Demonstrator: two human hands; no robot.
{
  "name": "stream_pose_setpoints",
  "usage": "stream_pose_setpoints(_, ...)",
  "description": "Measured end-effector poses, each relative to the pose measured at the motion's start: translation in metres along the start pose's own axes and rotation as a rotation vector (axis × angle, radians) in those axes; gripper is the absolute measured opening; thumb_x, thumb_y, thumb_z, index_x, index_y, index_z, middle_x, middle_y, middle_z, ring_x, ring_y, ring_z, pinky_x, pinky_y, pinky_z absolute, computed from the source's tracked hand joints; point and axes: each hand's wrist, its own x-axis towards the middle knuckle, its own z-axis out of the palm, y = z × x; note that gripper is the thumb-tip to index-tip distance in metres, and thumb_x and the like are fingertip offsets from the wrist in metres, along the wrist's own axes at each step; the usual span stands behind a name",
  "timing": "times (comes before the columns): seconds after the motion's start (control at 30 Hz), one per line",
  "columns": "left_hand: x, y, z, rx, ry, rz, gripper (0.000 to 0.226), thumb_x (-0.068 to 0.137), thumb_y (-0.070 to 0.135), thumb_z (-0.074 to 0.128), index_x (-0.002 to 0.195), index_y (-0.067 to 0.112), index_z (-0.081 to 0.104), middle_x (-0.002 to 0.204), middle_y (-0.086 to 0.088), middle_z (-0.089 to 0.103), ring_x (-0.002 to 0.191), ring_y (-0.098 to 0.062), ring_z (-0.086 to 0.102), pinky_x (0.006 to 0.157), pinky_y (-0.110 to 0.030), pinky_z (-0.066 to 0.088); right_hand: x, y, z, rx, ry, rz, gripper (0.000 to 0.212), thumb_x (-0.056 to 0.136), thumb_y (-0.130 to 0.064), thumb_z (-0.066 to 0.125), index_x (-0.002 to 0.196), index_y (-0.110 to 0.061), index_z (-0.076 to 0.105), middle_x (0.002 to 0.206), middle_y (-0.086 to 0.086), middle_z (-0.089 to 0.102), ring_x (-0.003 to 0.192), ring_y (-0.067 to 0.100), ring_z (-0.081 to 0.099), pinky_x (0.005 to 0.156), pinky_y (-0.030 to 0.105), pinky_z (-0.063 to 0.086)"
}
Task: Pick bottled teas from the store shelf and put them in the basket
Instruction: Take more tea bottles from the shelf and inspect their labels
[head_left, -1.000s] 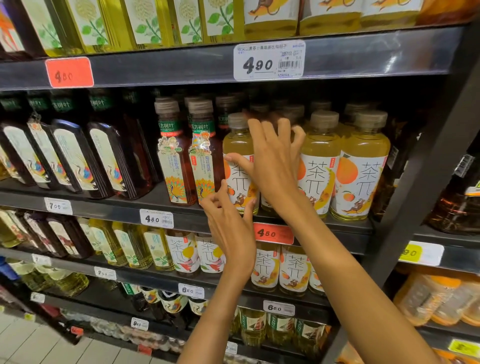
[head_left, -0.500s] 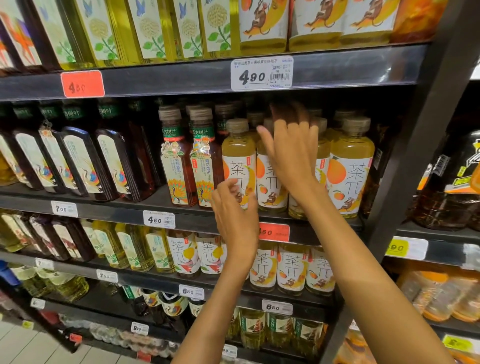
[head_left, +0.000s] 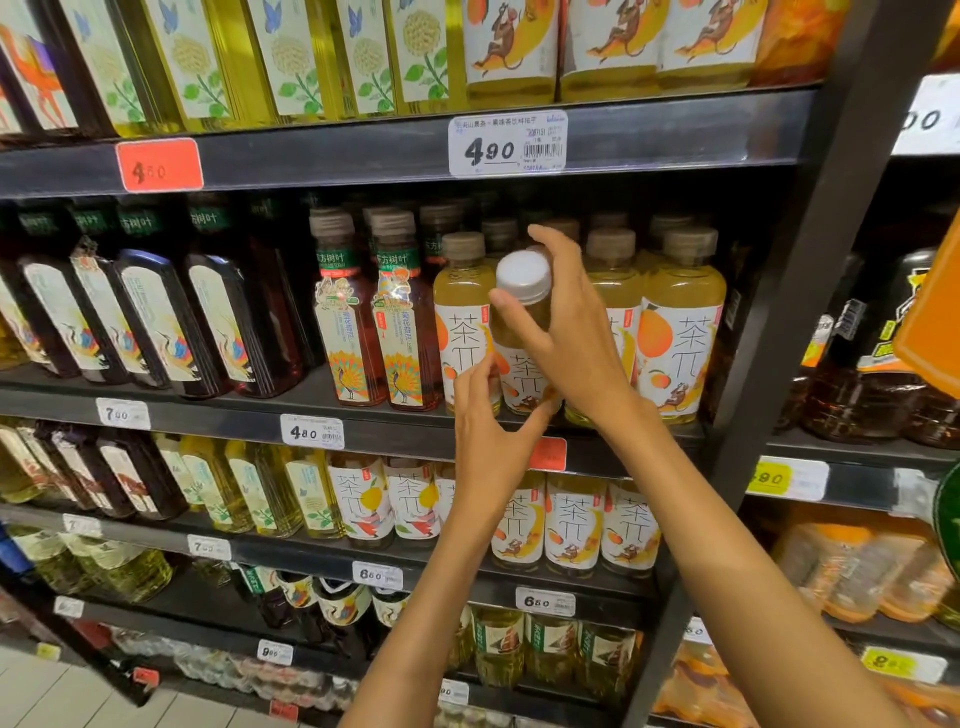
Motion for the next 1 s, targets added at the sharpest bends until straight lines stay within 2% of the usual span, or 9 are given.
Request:
stream_pose_setpoints(0.13, -0.006, -0.003, -0.005, -0.035, -0.021, 0.037, 0.067, 0.082, 0.019, 0.074, 0.140, 0.013, 0.041, 0.131, -0.001, 0.045, 0.119, -0.008, 0.047, 0.096, -0.007, 0.037, -0.013, -0.002, 0.002, 0.106, -0.012, 0.105, 0.052, 0.091, -0.036, 0.055, 0.132, -0.007, 0.041, 0.128, 0.006, 0.050, 0.111, 0.014, 0.050, 0.087, 0.025, 0.047)
stream_pose_setpoints(0.3, -0.014, -0.001, -0.015, -0.111, -0.073, 0.053, 0.066, 0.081, 0.021, 0.075, 0.138, 0.020, 0.043, 0.132, 0.006, 0.042, 0.121, 0.002, 0.044, 0.096, -0.007, 0.037, -0.025, -0.010, -0.004, 0.230, 0.115, 0.109, 0.045, 0.091, -0.027, 0.055, 0.125, -0.001, 0.042, 0.116, 0.007, 0.053, 0.099, 0.008, 0.054, 0.080, 0.009, 0.043)
stream_pose_setpoints(0.43, -0.022, 0.006, -0.028, -0.112, -0.150, 0.044, 0.068, 0.075, 0.038, 0.074, 0.135, 0.022, 0.047, 0.133, 0.007, 0.048, 0.124, -0.003, 0.045, 0.100, -0.017, 0.039, -0.032, -0.022, -0.017, 0.451, 0.193, 0.271, 0.040, 0.093, -0.039, 0.051, 0.118, -0.008, 0.050, 0.101, -0.013, 0.061, 0.093, -0.006, 0.059, 0.078, 0.011, 0.045)
stream_pose_setpoints(0.57, -0.041, 0.021, -0.041, -0.298, -0.308, -0.165, 0.061, 0.062, 0.052, 0.071, 0.117, 0.027, 0.059, 0.104, 0.010, 0.072, 0.095, -0.002, 0.066, 0.073, -0.019, 0.053, -0.041, -0.031, -0.023, 0.657, 0.151, 0.387, 0.025, 0.095, -0.036, 0.052, 0.106, -0.016, 0.060, 0.096, 0.001, 0.073, 0.099, 0.013, 0.067, 0.092, 0.034, 0.051)
stream_pose_setpoints(0.63, -0.055, 0.026, -0.044, -0.396, -0.336, -0.245, 0.050, 0.063, 0.052, 0.069, 0.108, 0.030, 0.062, 0.097, 0.012, 0.074, 0.089, -0.005, 0.069, 0.067, -0.017, 0.053, -0.043, -0.033, -0.027, 0.749, 0.072, 0.439, 0.025, 0.090, -0.038, 0.057, 0.101, -0.017, 0.063, 0.092, 0.005, 0.074, 0.093, 0.017, 0.070, 0.084, 0.032, 0.055)
stream_pose_setpoints(0.7, -0.072, 0.028, -0.048, -0.529, -0.372, -0.351, 0.048, 0.064, 0.053, 0.068, 0.105, 0.029, 0.068, 0.100, 0.007, 0.075, 0.094, -0.012, 0.071, 0.071, -0.020, 0.055, -0.044, -0.030, -0.034, 0.846, -0.072, 0.513, 0.030, 0.087, -0.038, 0.061, 0.105, -0.014, 0.064, 0.093, 0.006, 0.075, 0.090, 0.017, 0.071, 0.075, 0.026, 0.056)
stream_pose_setpoints(0.83, -0.096, 0.034, -0.052, -0.737, -0.498, -0.556, 0.061, 0.062, 0.060, 0.075, 0.115, 0.031, 0.067, 0.115, -0.002, 0.071, 0.107, -0.020, 0.067, 0.084, -0.031, 0.056, -0.050, -0.027, -0.038, 1.138, -0.296, 0.663, 0.035, 0.085, -0.041, 0.058, 0.105, -0.013, 0.067, 0.095, 0.009, 0.074, 0.093, 0.023, 0.069, 0.084, 0.034, 0.055)
stream_pose_setpoints(0.9, -0.101, 0.037, -0.049, -0.798, -0.518, -0.574, 0.064, 0.062, 0.061, 0.078, 0.117, 0.030, 0.067, 0.122, -0.006, 0.067, 0.113, -0.023, 0.064, 0.088, -0.033, 0.055, -0.055, -0.030, -0.034, 1.291, -0.284, 0.734, 0.038, 0.083, -0.043, 0.057, 0.097, -0.010, 0.070, 0.088, 0.011, 0.073, 0.085, 0.024, 0.070, 0.084, 0.037, 0.054)
stream_pose_setpoints(1.0, -0.102, 0.042, -0.050, -0.769, -0.534, -0.564, 0.043, 0.073, 0.060, 0.069, 0.111, 0.039, 0.070, 0.126, -0.002, 0.065, 0.118, -0.024, 0.060, 0.093, -0.034, 0.053, -0.061, -0.033, -0.035, 1.371, -0.190, 0.799, 0.036, 0.083, -0.041, 0.056, 0.091, -0.008, 0.068, 0.076, 0.008, 0.071, 0.074, 0.021, 0.070, 0.073, 0.031, 0.056)
